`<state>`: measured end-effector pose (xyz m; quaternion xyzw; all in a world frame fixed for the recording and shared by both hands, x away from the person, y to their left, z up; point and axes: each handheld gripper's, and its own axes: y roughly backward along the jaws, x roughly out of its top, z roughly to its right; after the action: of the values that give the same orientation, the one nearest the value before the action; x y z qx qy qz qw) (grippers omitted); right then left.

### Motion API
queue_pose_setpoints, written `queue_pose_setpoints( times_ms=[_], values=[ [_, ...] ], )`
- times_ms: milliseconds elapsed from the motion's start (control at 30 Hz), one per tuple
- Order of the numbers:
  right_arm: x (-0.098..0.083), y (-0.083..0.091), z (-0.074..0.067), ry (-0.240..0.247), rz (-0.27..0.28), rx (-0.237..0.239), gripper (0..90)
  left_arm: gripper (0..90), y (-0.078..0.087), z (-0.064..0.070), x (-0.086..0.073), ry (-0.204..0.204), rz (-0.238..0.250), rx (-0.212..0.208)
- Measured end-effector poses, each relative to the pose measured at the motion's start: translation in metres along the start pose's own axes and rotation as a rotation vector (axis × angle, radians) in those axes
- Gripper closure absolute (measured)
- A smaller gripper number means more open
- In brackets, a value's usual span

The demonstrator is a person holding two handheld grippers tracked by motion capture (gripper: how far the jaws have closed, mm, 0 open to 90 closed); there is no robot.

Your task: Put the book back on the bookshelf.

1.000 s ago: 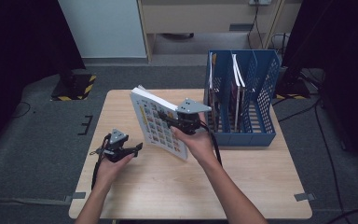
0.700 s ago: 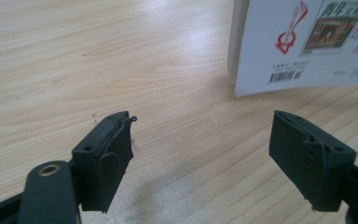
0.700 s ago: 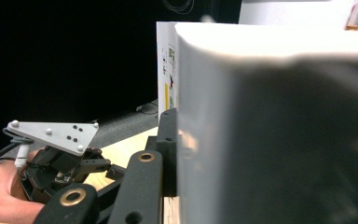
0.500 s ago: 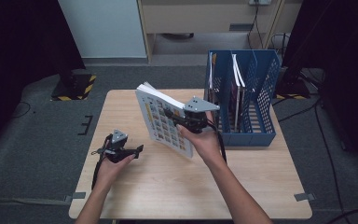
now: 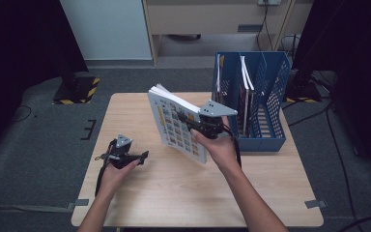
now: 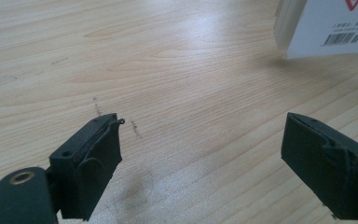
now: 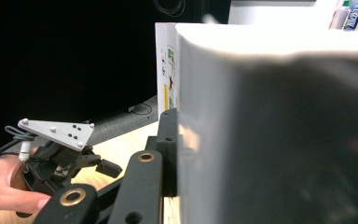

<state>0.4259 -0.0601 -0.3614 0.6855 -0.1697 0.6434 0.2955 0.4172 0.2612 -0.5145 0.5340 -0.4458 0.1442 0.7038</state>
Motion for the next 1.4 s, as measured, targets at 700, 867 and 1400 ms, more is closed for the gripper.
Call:
queue_pose_setpoints(
  times_ms=[700,867,1400],
  values=[
    [-0.004,0.036,0.007,0.000,-0.005,-0.016,73.8,7.8,-0.004,0.001,-0.002,-0.017,-0.036,0.011],
    [-0.006,0.045,0.009,0.000,-0.008,-0.018,73.8,7.6,-0.005,0.001,-0.003,-0.020,-0.043,0.014],
    [-0.017,0.083,0.016,-0.015,0.001,-0.038,73.8,7.4,-0.007,0.002,-0.004,-0.032,-0.064,0.022]
  ],
)
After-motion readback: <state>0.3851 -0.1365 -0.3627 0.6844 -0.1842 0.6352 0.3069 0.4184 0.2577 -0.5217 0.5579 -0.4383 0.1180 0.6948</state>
